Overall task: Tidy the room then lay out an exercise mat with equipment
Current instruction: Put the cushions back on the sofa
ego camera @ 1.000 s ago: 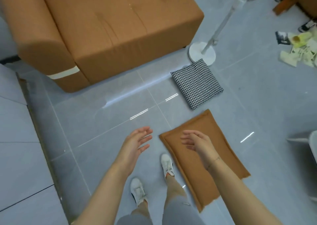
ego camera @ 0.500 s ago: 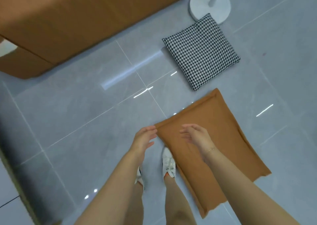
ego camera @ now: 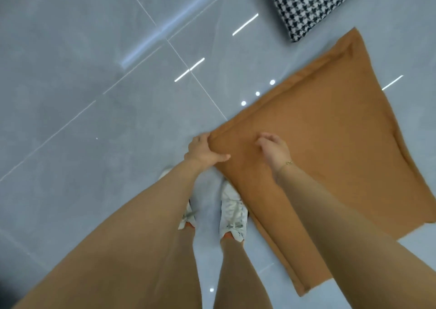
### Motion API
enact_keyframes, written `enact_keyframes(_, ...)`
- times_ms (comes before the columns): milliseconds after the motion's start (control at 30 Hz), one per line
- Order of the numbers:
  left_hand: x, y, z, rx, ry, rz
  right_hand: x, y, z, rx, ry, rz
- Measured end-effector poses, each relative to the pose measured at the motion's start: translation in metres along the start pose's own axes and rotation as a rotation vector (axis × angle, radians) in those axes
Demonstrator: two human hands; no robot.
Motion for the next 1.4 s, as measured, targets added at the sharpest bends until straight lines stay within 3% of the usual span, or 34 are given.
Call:
enact_keyframes(100, -0.003, -0.012, -0.016, 0.077, -0.140, -0.053, -0.009, -0.017, -0.002, -0.043, -0.002, 0.026)
enact_keyframes(333, -0.041, 0.035, -0.012, 0.162, 0.264, 0.055, 0.010, 0.010, 0.024, -0.159, -0.007, 0.012)
enact_keyframes(500, -0.071, 0.115, 0.046, 0.158, 0.430, 0.052, 0.055, 0.080, 0.062, -0.214, -0.080, 0.047)
enact_keyframes(800, -0.093, 0.252, 0.243, -0.074, 0.395, -0.096, 0.165, 0.236, 0.066, 0.086, -0.230, 0.192)
enact_keyframes(1033, -0.113, 0.318, 0.347, -0.331, 0.355, -0.177, 0.252, 0.320, 0.049, 0.247, -0.353, 0.298)
enact_keyframes(1300, -0.149, 0.365, 0.427, -0.793, -0.161, -0.481, 0.323, 0.375, 0.038, 0.425, -0.500, 0.334)
enact_keyframes(1400, -0.160, 0.365, 0.434, -0.891, -0.276, -0.526, 0.335, 0.372, 0.039, 0.501, -0.495, 0.305)
Point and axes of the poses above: each hand's wrist, its own y-axis away from the middle knuckle, its own z-axis out of the back of the hand, x = y × z, the point moved 2 cm from there along -y, towards the middle knuckle, and after that the axes turned 11 degrees about -x, right-handed, at the moved point
